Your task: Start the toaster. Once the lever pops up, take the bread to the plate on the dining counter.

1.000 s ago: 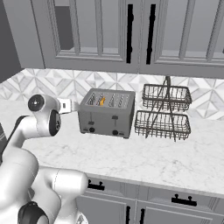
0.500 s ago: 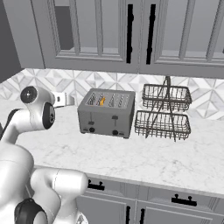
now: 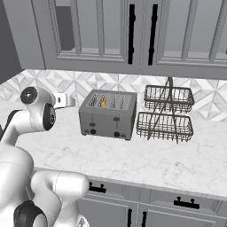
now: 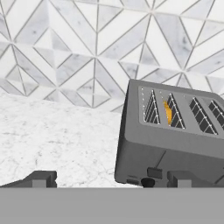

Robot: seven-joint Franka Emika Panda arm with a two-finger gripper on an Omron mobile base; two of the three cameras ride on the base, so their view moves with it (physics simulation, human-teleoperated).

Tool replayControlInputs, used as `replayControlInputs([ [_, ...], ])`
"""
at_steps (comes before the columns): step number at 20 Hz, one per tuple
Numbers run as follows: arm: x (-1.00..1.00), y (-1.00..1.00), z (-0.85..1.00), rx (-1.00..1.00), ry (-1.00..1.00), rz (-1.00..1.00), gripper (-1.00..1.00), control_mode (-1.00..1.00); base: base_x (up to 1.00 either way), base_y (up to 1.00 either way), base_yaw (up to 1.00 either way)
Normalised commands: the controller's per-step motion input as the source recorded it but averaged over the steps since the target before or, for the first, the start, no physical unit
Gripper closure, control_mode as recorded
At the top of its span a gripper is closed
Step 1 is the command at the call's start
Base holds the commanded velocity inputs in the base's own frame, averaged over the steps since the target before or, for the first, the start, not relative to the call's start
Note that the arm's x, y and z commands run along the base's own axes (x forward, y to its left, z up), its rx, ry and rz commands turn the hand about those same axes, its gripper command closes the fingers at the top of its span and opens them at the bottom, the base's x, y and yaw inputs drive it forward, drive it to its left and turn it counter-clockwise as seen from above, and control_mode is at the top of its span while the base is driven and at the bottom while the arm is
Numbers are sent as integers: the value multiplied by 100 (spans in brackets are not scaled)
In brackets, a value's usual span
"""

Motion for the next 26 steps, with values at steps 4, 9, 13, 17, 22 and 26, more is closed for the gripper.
replayControlInputs([
  [4, 0, 0, 0, 0, 0, 0, -100, -100, 0, 0, 0],
  [9, 0, 0, 0, 0, 0, 0, -100, -100, 0, 0, 0],
  [13, 0, 0, 0, 0, 0, 0, -100, -100, 0, 0, 0],
  [17, 0, 0, 0, 0, 0, 0, -100, -100, 0, 0, 0],
  [22, 0, 0, 0, 0, 0, 0, -100, -100, 0, 0, 0],
  [26, 0, 0, 0, 0, 0, 0, -100, -100, 0, 0, 0],
])
